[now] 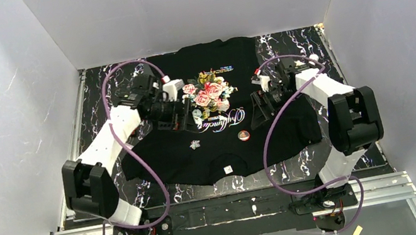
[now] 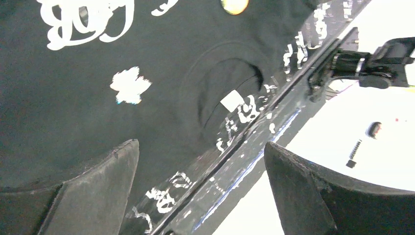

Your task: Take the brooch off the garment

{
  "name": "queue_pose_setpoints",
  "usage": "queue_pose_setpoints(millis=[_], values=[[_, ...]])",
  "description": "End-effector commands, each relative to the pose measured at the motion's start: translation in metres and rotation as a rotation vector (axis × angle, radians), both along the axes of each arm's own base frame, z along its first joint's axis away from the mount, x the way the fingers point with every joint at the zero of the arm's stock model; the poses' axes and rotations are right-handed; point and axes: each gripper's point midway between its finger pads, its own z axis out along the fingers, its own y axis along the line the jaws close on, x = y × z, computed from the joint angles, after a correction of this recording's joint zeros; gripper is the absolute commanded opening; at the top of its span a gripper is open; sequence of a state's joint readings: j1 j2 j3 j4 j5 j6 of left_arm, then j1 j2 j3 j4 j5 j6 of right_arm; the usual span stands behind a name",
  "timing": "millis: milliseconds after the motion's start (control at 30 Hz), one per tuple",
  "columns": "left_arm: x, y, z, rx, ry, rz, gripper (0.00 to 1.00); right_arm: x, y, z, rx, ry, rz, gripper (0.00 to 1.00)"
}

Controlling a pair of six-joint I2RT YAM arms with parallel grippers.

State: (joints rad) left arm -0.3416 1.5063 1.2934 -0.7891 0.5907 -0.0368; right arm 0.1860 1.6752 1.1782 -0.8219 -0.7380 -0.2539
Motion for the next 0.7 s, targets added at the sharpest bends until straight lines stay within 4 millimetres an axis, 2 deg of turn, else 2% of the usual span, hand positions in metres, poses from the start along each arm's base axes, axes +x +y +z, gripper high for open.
queue_pose_setpoints(millis=[0,167,300,500,600,667], values=[[0.006,-0.051,0.008,-0.188,0.028,-0.064,0.99,-0.004,0.018,-0.015,0.075,0.135,-0.043,0.87],[0.005,-0.093,-0.012,-0.278,0.143,-0.101,0.98,-0.005,0.031,-0.033,0.113,0.247,-0.078,0.74],[0.011,-0.116,-0.03,-0.302,0.216,-0.09,0.76,-0.006,0.035,-0.042,0.129,0.301,-0.126,0.7],[0.018,-0.137,-0.053,-0.309,0.272,-0.075,0.45,-0.004,0.037,-0.056,0.13,0.319,-0.163,0.62],[0.021,-0.144,-0.064,-0.306,0.298,-0.075,0.33,0.0,0.039,-0.058,0.142,0.324,-0.176,0.6],[0.023,-0.147,-0.069,-0.305,0.311,-0.074,0.3,0.001,0.04,-0.06,0.141,0.325,-0.178,0.6]])
